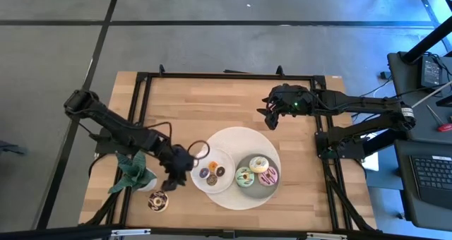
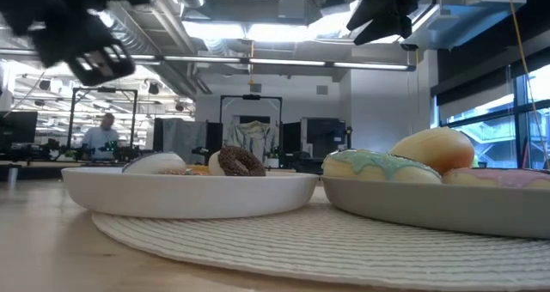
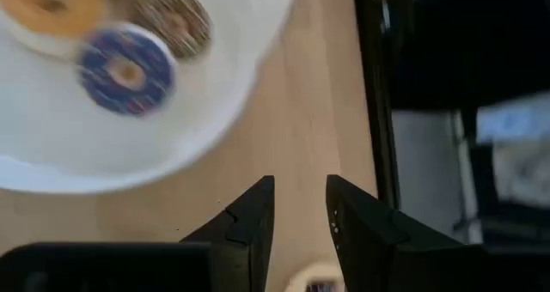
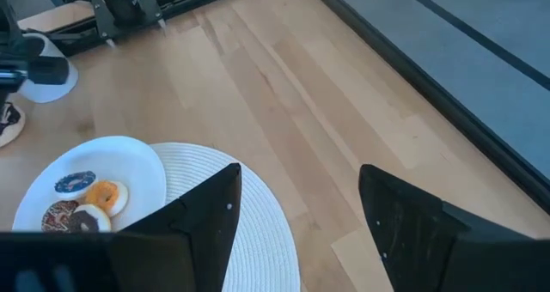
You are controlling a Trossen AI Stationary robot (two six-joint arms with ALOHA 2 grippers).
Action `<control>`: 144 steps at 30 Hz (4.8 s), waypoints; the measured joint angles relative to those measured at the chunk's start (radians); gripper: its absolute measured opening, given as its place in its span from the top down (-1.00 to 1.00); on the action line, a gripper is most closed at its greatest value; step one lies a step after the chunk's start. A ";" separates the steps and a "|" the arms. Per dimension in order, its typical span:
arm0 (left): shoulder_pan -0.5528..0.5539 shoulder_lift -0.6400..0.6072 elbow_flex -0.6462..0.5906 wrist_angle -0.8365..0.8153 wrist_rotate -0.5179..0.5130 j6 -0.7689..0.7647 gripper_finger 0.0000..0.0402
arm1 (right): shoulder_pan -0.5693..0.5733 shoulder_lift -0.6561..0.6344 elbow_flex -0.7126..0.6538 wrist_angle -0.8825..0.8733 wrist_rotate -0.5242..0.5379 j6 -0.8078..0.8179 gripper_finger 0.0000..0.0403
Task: Pick & Place donuts
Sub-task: Put the large black donut on the gray plate
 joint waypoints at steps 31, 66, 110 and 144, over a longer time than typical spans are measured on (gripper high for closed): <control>-0.216 0.217 0.000 -0.101 0.150 0.166 0.49 | 0.000 0.000 -0.006 -0.048 0.000 -0.027 -0.18; -0.211 0.235 0.000 -0.061 0.073 -0.038 -0.07 | 0.000 0.000 -0.006 -0.048 0.000 -0.053 -0.18; -0.165 0.166 0.011 -0.146 -0.092 -0.082 0.91 | 0.000 0.001 -0.006 -0.048 0.000 -0.053 -0.18; 0.255 0.204 0.166 1.080 -1.270 0.337 0.90 | 0.228 0.055 -0.006 0.385 0.328 -0.313 -0.18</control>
